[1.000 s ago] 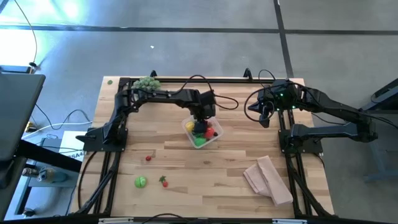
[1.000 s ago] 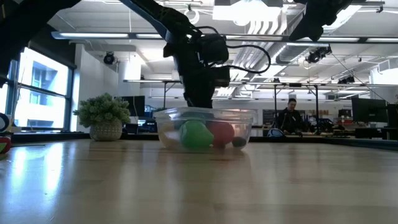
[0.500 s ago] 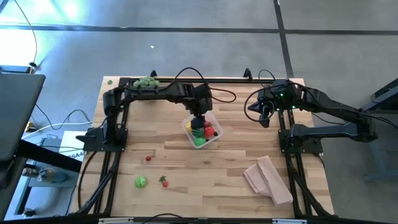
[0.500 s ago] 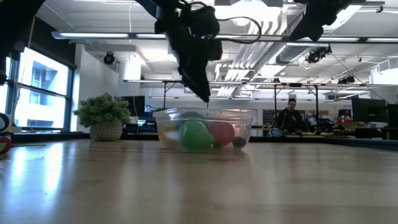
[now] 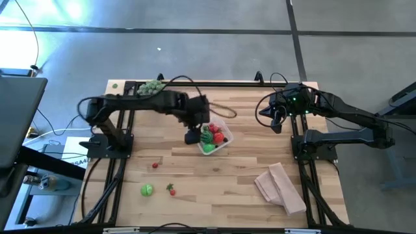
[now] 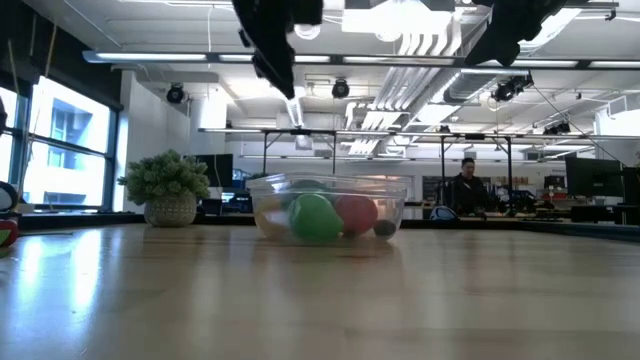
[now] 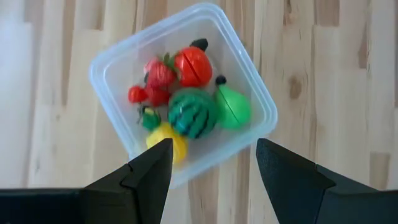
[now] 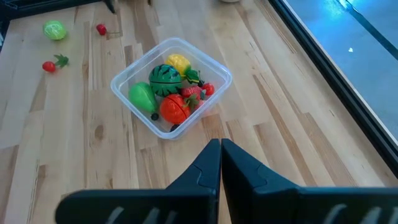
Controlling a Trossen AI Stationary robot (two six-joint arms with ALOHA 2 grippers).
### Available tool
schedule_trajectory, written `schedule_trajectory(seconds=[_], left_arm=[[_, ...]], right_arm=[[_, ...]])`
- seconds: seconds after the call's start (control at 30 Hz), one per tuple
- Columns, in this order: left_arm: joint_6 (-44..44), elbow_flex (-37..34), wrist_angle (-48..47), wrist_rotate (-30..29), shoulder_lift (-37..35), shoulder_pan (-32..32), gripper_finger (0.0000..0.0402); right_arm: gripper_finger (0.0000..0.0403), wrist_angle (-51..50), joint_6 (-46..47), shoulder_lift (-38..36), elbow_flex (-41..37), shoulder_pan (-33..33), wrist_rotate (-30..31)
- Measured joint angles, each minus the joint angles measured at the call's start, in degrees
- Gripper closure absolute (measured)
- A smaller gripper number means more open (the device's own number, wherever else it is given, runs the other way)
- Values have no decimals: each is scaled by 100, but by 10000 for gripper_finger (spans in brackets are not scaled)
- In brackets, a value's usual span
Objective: Pick and placing Produce into tupperware
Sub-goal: Put the red cherry into the transparent bin
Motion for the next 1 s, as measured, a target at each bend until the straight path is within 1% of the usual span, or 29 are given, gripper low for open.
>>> schedule_trajectory(seconds=[0.13, 0.27, 0.37, 0.43, 0.6, 0.73, 0.8, 0.87, 1.0], left_arm=[[-460, -113, -260, -681, -269, -533, 181], [-942, -659, -129, -1316, -629, -1040, 181], [-1366, -1346, 240, -1693, -1026, -1346, 181], [-1665, -1938, 690, -1930, -1386, -1542, 181], [-2423, -3648, 2207, -2639, -2574, -2086, 181], [-3193, -4722, 2893, -3065, -3426, -2585, 181], [-3485, -5084, 3067, -3279, -3732, -2846, 181], [-3580, -5336, 3283, -3562, -3986, -3079, 181], [-3589, -5527, 3310, -3957, -4293, -3476, 181]], right_arm=[[399, 0, 0, 2, 0, 1, 2], [399, 0, 0, 0, 0, -1, 0], [399, 0, 0, 0, 0, 0, 2], [399, 1, 0, 2, 0, -1, 1], [399, 1, 0, 2, 0, -1, 1], [399, 1, 0, 2, 0, 0, 2], [399, 2, 0, 2, 0, 1, 0], [399, 0, 0, 0, 0, -1, 0], [399, 1, 0, 2, 0, 0, 0]])
